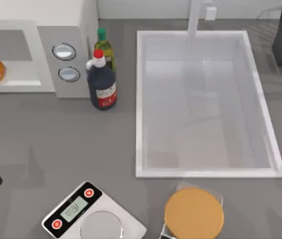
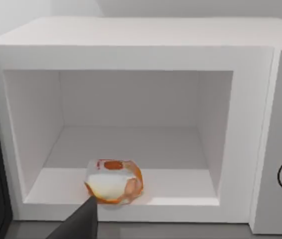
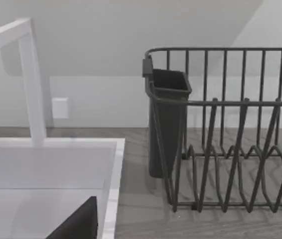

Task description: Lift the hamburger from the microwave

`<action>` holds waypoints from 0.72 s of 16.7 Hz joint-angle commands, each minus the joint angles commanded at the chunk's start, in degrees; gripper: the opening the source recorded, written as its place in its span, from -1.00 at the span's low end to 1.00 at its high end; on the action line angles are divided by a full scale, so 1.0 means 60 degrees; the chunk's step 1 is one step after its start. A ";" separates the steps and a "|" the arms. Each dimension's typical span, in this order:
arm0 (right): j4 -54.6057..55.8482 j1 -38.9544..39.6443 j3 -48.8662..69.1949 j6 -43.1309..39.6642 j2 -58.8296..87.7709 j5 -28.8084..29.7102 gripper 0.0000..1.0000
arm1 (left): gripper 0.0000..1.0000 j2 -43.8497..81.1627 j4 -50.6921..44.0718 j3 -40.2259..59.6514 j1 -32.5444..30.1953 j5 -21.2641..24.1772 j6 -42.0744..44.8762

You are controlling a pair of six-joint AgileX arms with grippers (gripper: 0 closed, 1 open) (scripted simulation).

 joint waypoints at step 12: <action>0.0000 0.0000 0.0000 0.0000 0.0000 0.0000 1.00 | 1.00 0.7345 0.3621 0.2654 0.0523 0.0619 0.0244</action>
